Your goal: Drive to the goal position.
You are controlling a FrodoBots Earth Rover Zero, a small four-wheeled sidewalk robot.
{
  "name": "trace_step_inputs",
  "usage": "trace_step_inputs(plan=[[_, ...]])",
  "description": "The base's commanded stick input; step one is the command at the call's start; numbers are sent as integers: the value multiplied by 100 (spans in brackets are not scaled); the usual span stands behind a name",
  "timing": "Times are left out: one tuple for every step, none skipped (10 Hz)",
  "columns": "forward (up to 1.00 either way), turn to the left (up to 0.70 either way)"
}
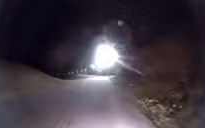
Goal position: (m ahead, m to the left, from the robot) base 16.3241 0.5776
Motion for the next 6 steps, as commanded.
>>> trace_step_inputs(plan=[[100,0],[100,0],[100,0],[100,0],[100,0],[100,0]])
